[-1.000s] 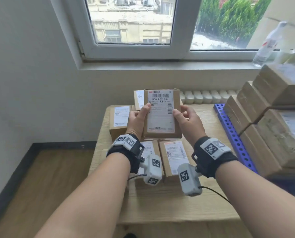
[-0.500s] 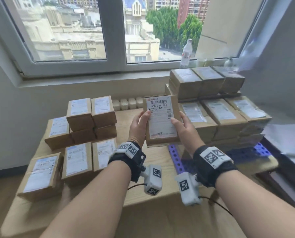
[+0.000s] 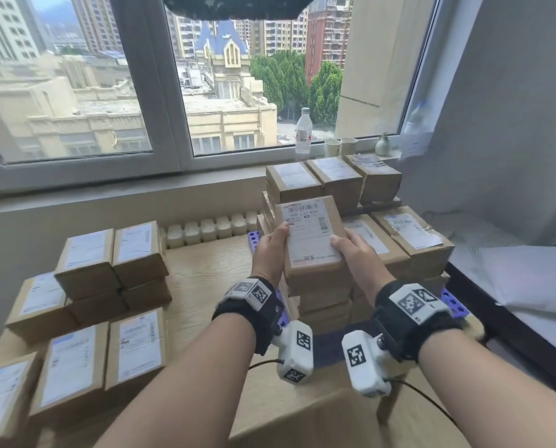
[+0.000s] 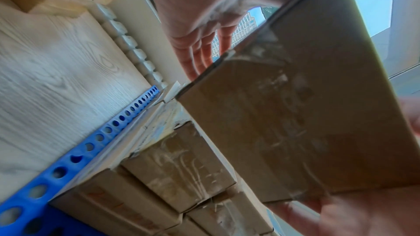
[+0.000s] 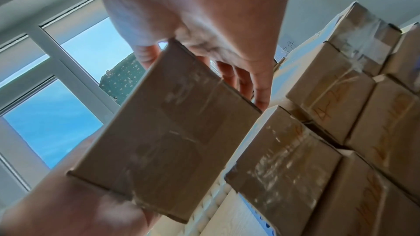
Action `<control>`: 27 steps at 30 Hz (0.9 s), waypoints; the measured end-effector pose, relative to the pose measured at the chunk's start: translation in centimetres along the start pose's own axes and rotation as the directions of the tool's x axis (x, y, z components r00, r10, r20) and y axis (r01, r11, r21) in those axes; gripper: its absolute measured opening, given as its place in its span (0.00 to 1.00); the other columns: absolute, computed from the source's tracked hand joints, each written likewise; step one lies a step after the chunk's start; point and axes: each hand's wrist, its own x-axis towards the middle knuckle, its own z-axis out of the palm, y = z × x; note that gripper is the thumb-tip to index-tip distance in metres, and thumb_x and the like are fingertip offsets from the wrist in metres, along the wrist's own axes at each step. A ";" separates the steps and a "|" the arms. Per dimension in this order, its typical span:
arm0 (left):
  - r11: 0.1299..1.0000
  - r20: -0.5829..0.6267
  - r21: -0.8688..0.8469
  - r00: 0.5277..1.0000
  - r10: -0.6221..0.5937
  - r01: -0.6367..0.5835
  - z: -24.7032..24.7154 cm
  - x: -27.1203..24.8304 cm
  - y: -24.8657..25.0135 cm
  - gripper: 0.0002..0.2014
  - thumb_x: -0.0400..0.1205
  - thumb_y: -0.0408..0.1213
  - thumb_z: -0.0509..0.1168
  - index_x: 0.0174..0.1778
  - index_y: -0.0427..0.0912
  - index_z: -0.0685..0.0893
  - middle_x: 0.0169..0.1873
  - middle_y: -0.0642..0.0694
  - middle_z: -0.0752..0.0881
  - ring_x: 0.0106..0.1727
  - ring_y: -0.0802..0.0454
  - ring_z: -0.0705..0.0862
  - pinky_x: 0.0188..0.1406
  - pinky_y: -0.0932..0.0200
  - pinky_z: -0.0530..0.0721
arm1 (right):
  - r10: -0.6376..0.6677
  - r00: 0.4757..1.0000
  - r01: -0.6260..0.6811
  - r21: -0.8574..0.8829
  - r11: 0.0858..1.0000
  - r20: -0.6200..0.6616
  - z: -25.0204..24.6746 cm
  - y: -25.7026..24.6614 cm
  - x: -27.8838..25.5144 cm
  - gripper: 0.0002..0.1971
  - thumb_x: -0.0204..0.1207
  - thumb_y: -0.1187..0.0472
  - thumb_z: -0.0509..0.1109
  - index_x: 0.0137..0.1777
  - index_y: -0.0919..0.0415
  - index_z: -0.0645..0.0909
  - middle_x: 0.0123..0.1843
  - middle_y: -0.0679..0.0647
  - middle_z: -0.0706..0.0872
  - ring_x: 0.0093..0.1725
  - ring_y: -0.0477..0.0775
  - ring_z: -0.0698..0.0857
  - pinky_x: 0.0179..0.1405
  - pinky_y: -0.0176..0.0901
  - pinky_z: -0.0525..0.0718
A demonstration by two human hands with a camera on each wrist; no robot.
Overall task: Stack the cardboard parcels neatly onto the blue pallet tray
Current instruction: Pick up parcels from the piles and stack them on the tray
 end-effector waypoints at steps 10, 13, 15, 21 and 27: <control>0.995 -0.030 0.067 0.997 -0.067 0.069 2.7 8.5 -0.5 0.37 0.57 0.69 0.62 0.51 0.44 0.87 0.45 0.45 0.93 0.51 0.44 0.90 0.66 0.41 0.82 | 0.072 0.997 -0.072 -0.010 0.997 0.019 -1.1 0.0 8.8 0.18 0.81 0.45 0.63 0.65 0.52 0.82 0.57 0.51 0.88 0.58 0.55 0.86 0.64 0.55 0.83; 0.992 -0.036 0.098 0.996 -0.079 0.082 3.1 9.1 -0.5 0.41 0.56 0.71 0.60 0.54 0.43 0.87 0.45 0.45 0.93 0.51 0.44 0.90 0.65 0.40 0.83 | 0.108 0.994 -0.108 -0.005 0.994 0.025 -1.1 0.3 9.8 0.22 0.76 0.41 0.64 0.64 0.52 0.82 0.58 0.50 0.88 0.59 0.54 0.86 0.64 0.53 0.82; 0.988 -0.051 0.120 0.994 -0.092 0.098 3.1 9.7 -1.2 0.42 0.56 0.72 0.59 0.56 0.44 0.87 0.46 0.45 0.92 0.51 0.44 0.90 0.64 0.39 0.83 | 0.112 0.993 -0.111 -0.017 0.994 0.034 -1.2 0.4 10.1 0.22 0.77 0.41 0.63 0.64 0.53 0.82 0.58 0.50 0.88 0.59 0.54 0.86 0.64 0.52 0.81; 0.966 -0.118 0.196 0.982 -0.147 0.168 3.7 10.1 -1.0 0.44 0.58 0.72 0.57 0.59 0.41 0.86 0.48 0.44 0.91 0.54 0.41 0.88 0.63 0.44 0.81 | 0.145 0.988 -0.143 -0.034 0.989 0.062 -1.3 0.4 11.2 0.23 0.77 0.43 0.63 0.66 0.54 0.81 0.60 0.50 0.87 0.61 0.55 0.84 0.70 0.58 0.78; 0.956 -0.156 0.216 0.974 -0.165 0.196 3.9 9.5 0.1 0.21 0.80 0.59 0.60 0.45 0.44 0.85 0.47 0.43 0.90 0.54 0.41 0.88 0.66 0.45 0.81 | 0.180 0.981 -0.170 -0.129 0.977 0.070 -1.6 0.4 12.5 0.19 0.74 0.44 0.61 0.58 0.53 0.81 0.57 0.52 0.86 0.60 0.58 0.84 0.67 0.59 0.79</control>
